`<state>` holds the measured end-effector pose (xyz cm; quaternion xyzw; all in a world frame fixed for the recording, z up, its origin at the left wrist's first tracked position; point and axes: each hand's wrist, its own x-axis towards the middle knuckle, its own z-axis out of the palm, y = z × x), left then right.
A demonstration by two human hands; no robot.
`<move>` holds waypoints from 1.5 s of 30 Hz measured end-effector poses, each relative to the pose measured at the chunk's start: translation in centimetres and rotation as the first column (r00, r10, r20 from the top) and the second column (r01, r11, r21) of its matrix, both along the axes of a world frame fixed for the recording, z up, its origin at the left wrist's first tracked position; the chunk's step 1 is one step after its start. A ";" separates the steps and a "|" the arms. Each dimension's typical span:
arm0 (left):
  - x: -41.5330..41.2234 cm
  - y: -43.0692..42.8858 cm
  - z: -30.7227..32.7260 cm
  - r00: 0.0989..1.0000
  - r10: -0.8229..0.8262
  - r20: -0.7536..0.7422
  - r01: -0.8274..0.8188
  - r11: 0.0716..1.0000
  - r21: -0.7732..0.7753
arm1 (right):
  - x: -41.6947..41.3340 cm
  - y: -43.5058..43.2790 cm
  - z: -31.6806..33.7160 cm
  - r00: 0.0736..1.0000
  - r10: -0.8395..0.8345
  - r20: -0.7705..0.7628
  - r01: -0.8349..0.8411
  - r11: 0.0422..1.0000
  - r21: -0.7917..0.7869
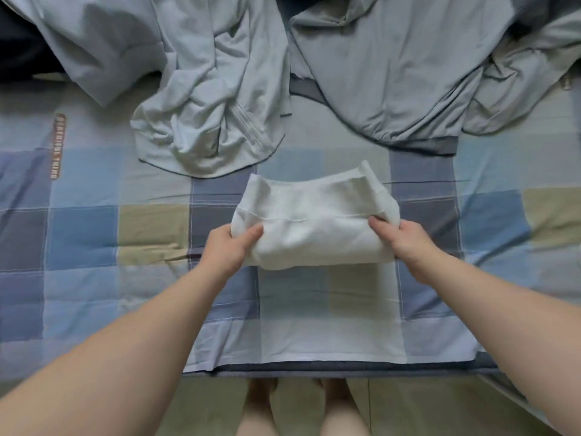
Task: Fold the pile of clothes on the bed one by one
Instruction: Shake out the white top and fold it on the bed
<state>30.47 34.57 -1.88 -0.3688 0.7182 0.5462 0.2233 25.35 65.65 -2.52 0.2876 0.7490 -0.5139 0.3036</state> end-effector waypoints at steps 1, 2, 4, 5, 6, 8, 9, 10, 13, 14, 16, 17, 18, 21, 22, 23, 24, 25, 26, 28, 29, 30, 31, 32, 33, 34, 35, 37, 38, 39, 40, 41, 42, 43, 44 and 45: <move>1.3 0.3 -1.4 0.999 -0.026 0.024 0.026 0.999 -0.021 | 1.1 0.3 -1.6 0.999 0.013 0.037 -0.014 0.999 0.031; 2.2 0.5 -2.4 0.999 -0.039 0.027 0.040 0.999 -0.037 | 1.9 0.3 -2.7 0.998 0.007 0.062 -0.009 0.999 0.037; 3.2 0.8 -3.6 0.999 -0.043 0.008 0.043 0.996 -0.079 | 2.7 0.2 -3.8 0.998 -0.016 0.067 0.013 0.999 0.037; 3.4 0.9 -4.0 0.999 -0.044 -0.001 0.043 0.993 -0.111 | 2.8 0.1 -3.9 0.998 -0.016 0.055 0.014 0.999 0.038; 3.4 1.0 -4.2 0.999 -0.043 -0.007 0.041 0.989 -0.143 | 2.8 0.0 -4.0 0.999 -0.008 0.041 0.006 0.999 0.038; 3.4 1.3 -4.5 0.999 -0.034 -0.004 0.033 0.977 -0.212 | 2.7 -0.3 -3.8 0.999 0.034 0.022 -0.035 0.997 0.064; 3.3 1.6 -4.5 0.999 -0.041 -0.007 0.038 0.966 -0.257 | 2.7 -0.5 -3.7 0.998 0.060 0.016 -0.061 0.993 0.103; 3.2 1.9 -4.3 0.998 -0.067 -0.014 0.059 0.946 -0.319 | 2.7 -0.8 -3.5 0.995 0.095 0.006 -0.094 0.979 0.183; 3.3 2.6 -4.3 0.981 -0.180 -0.073 0.119 0.854 -0.507 | 3.8 -2.0 -3.0 0.883 0.450 -0.138 -0.254 0.702 0.665; 3.3 2.8 -4.3 0.979 -0.189 -0.074 0.123 0.841 -0.527 | 4.3 -2.5 -2.9 0.746 0.643 -0.177 -0.305 0.565 0.767; 3.3 3.2 -4.7 0.980 -0.195 -0.039 0.145 0.835 -0.531 | 4.9 -3.8 -3.5 0.431 0.878 -0.207 -0.382 0.385 0.840; 3.2 3.2 -5.2 0.976 -0.216 -0.015 0.171 0.815 -0.554 | 5.0 -4.5 -4.1 0.344 0.923 -0.173 -0.423 0.316 0.849; 3.1 3.2 -5.7 0.968 -0.252 0.001 0.201 0.768 -0.608 | 4.9 -5.0 -4.9 0.322 0.941 -0.099 -0.482 0.253 0.839; 2.8 3.6 -7.2 0.881 -0.473 -0.023 0.243 0.493 -0.835 | 3.7 -5.7 -7.2 0.371 0.914 0.165 -0.647 0.127 0.751; 2.6 4.1 -7.5 0.819 -0.571 -0.056 0.231 0.418 -0.878 | 3.2 -5.7 -8.0 0.386 0.900 0.203 -0.664 0.118 0.738; 2.5 4.8 -7.6 0.740 -0.668 -0.084 0.218 0.356 -0.909 | 2.8 -5.8 -8.6 0.398 0.891 0.219 -0.675 0.123 0.727; 2.5 5.5 -7.9 0.648 -0.754 -0.108 0.210 0.313 -0.926 | 2.5 -5.8 -9.1 0.405 0.885 0.228 -0.688 0.131 0.714; 2.7 6.2 -8.3 0.554 -0.823 -0.127 0.217 0.290 -0.932 | 2.2 -5.8 -9.6 0.410 0.881 0.236 -0.699 0.138 0.701; 2.9 6.5 -8.8 0.481 -0.868 -0.123 0.250 0.270 -0.930 | 2.1 -5.8 -10.1 0.413 0.879 0.237 -0.705 0.144 0.695; 3.0 6.1 -10.4 0.448 -0.894 -0.019 0.387 0.212 -0.898 | 1.9 -5.6 -10.7 0.419 0.882 0.216 -0.695 0.158 0.701; 2.7 5.6 -11.2 0.464 -0.884 0.055 0.465 0.190 -0.864 | 1.8 -5.6 -11.0 0.426 0.883 0.196 -0.686 0.174 0.706; 2.4 5.1 -12.0 0.480 -0.870 0.110 0.522 0.183 -0.833 | 1.7 -5.5 -11.3 0.439 0.882 0.172 -0.675 0.197 0.712; 1.8 4.7 -12.8 0.491 -0.861 0.136 0.551 0.185 -0.814 | 1.6 -5.6 -11.8 0.453 0.880 0.145 -0.658 0.220 0.720; 1.3 4.5 -13.4 0.496 -0.858 0.134 0.559 0.197 -0.806 | 1.5 -5.6 -12.3 0.470 0.875 0.116 -0.637 0.245 0.731; 1.0 4.4 -13.9 0.499 -0.859 0.116 0.555 0.213 -0.804 | 1.6 -5.7 -12.8 0.485 0.870 0.087 -0.613 0.267 0.744; 0.9 4.4 -14.5 0.500 -0.861 0.092 0.540 0.226 -0.811 | 1.7 -5.7 -13.4 0.496 0.867 0.054 -0.584 0.287 0.760; 0.8 4.4 -15.0 0.500 -0.863 0.071 0.522 0.235 -0.820 | 1.8 -5.7 -13.9 0.502 0.865 0.018 -0.550 0.303 0.778; 0.9 4.3 -15.8 0.506 -0.862 0.027 0.482 0.256 -0.838 | 2.1 -5.6 -14.9 0.500 0.865 -0.050 -0.494 0.333 0.803; 0.9 4.2 -16.1 0.507 -0.862 0.011 0.462 0.260 -0.848 | 2.2 -5.5 -15.3 0.493 0.866 -0.082 -0.472 0.346 0.811; 0.9 4.1 -16.4 0.505 -0.863 0.005 0.451 0.259 -0.854 | 2.2 -5.4 -15.7 0.484 0.868 -0.111 -0.454 0.358 0.816; 0.9 4.1 -16.6 0.503 -0.864 0.002 0.451 0.260 -0.854 | 2.3 -5.3 -16.1 0.477 0.869 -0.131 -0.439 0.364 0.821; 0.8 4.1 -16.7 0.502 -0.865 0.002 0.456 0.262 -0.851 | 2.4 -5.1 -16.2 0.471 0.871 -0.141 -0.431 0.366 0.825; 0.8 4.1 -16.6 0.502 -0.865 0.001 0.457 0.265 -0.849 | 2.4 -5.0 -16.2 0.467 0.871 -0.155 -0.425 0.374 0.824; 0.8 4.1 -16.5 0.502 -0.865 0.004 0.460 0.263 -0.848 | 2.4 -4.9 -16.2 0.463 0.871 -0.165 -0.427 0.383 0.820; 0.9 4.2 -16.4 0.501 -0.866 0.006 0.464 0.262 -0.846 | 2.3 -5.0 -16.1 0.467 0.867 -0.175 -0.427 0.394 0.814; 0.8 4.2 -16.4 0.502 -0.865 0.005 0.472 0.269 -0.840 | 2.2 -5.1 -15.8 0.488 0.854 -0.180 -0.421 0.411 0.809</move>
